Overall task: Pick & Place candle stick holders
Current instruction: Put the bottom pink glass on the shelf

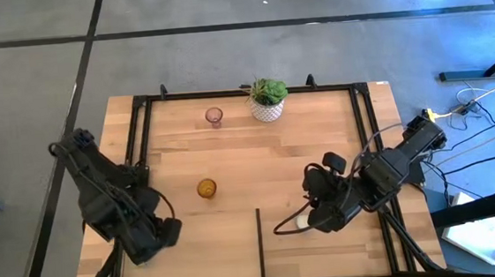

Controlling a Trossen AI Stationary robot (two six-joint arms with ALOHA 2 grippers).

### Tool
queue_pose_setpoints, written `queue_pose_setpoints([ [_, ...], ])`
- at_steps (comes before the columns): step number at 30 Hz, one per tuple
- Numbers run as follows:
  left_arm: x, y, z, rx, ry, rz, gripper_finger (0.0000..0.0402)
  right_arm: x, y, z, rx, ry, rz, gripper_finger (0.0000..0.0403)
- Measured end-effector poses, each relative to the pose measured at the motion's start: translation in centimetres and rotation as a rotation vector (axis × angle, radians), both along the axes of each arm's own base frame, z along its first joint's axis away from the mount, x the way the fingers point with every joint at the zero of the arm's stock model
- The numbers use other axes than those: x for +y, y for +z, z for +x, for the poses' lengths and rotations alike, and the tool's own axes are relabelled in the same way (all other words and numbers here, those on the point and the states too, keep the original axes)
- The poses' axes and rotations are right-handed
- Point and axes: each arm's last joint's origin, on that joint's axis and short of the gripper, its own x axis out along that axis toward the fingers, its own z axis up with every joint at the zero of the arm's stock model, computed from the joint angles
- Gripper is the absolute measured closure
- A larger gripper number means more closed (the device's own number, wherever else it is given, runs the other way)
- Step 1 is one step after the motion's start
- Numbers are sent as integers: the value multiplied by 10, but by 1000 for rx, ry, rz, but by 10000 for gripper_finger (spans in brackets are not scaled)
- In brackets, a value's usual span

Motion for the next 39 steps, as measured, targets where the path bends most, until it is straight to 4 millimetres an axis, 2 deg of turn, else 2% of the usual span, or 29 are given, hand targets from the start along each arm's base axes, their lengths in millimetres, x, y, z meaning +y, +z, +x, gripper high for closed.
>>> queue_pose_setpoints([
  [8, 28, 0, -23, -27, 13, -3, 382, -3, 0, 0, 14, -7, -8, 272],
  [14, 32, 3, -37, -57, -25, -18, 383, -6, -1, 2, 15, -23, -6, 272],
  [19, 36, -3, -50, -47, -66, -12, 385, -11, 0, 10, -16, -65, 22, 272],
  [30, 45, -1, -75, -80, -155, -34, 385, -28, 0, 22, -42, -188, 79, 272],
  [39, 34, -11, -92, -68, -286, 1, 385, -39, 0, 28, -43, -226, 80, 272],
])
